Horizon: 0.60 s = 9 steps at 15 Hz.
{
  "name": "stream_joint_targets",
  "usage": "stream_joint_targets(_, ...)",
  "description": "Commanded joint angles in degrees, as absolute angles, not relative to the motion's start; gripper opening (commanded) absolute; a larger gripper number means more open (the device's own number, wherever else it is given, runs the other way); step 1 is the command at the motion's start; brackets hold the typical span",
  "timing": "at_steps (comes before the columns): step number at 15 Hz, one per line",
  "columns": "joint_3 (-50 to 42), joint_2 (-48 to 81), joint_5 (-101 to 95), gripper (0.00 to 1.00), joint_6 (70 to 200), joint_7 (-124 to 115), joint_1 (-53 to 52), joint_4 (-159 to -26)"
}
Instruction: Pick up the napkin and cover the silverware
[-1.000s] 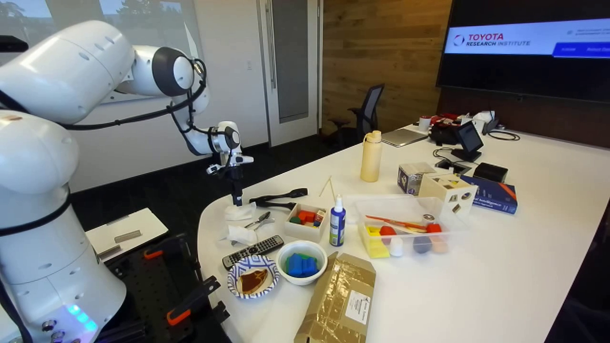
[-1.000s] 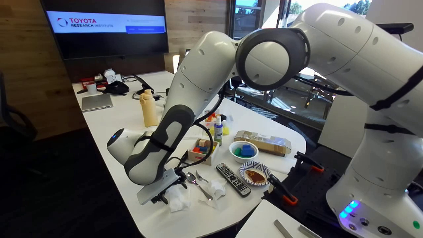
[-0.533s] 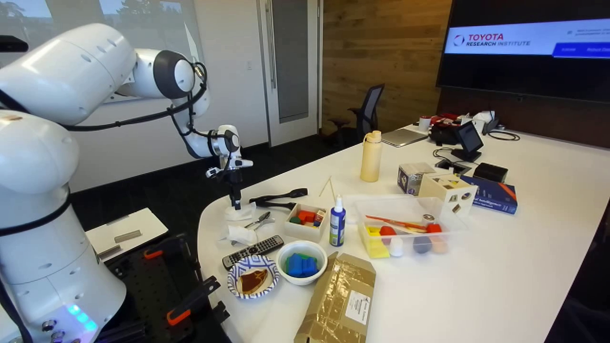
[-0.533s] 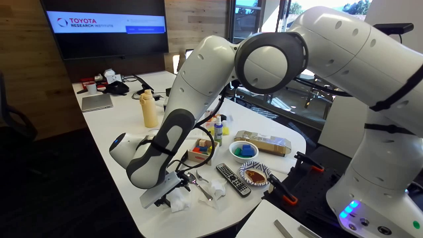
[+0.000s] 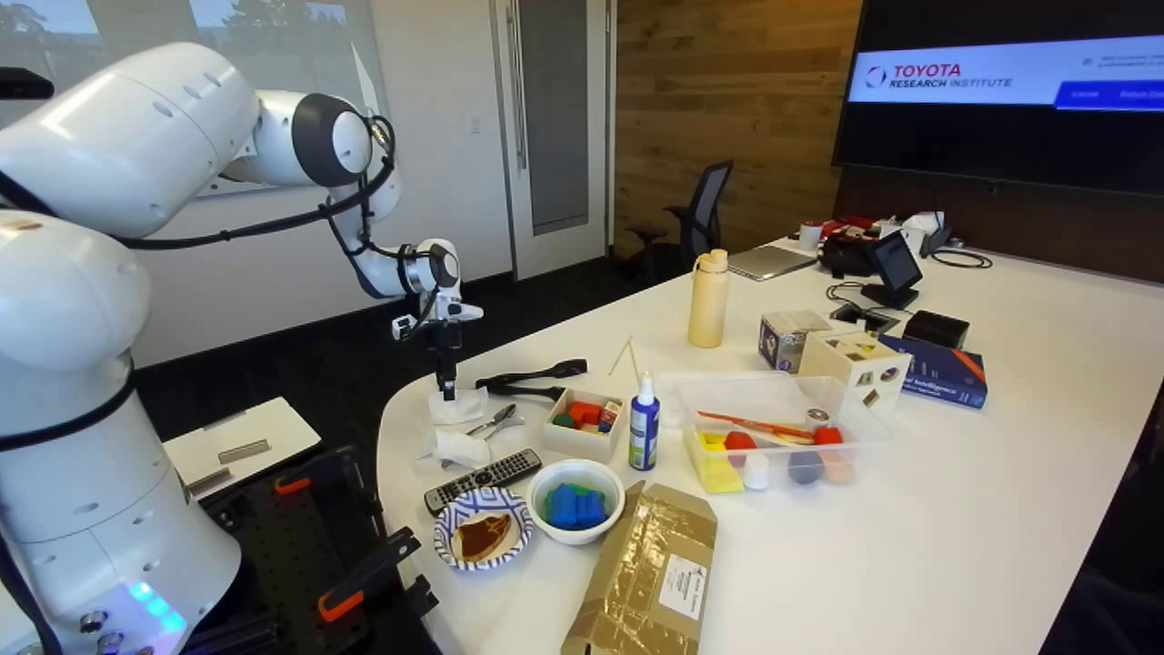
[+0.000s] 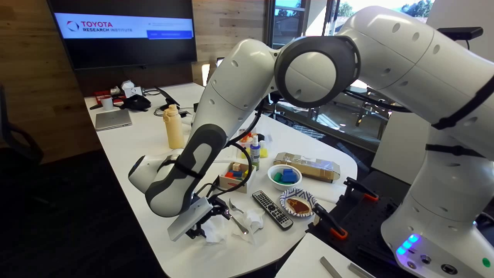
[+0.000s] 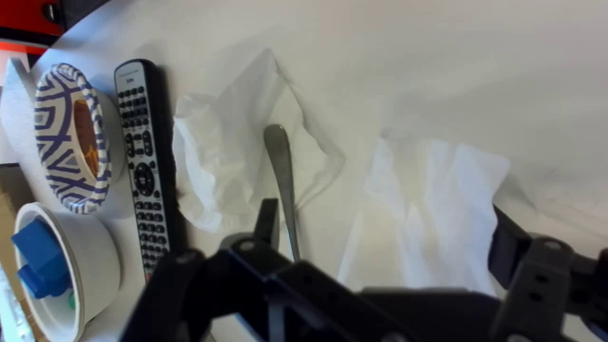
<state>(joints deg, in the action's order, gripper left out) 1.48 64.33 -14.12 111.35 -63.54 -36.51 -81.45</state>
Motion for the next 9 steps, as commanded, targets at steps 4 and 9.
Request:
stream_joint_targets(4,0.6,62.5,-13.4,1.0,106.6,-65.6,-36.9,-81.6)
stream_joint_targets(9,-0.3,61.0,-13.7,1.0,106.4,-68.9,-36.6,-83.2)
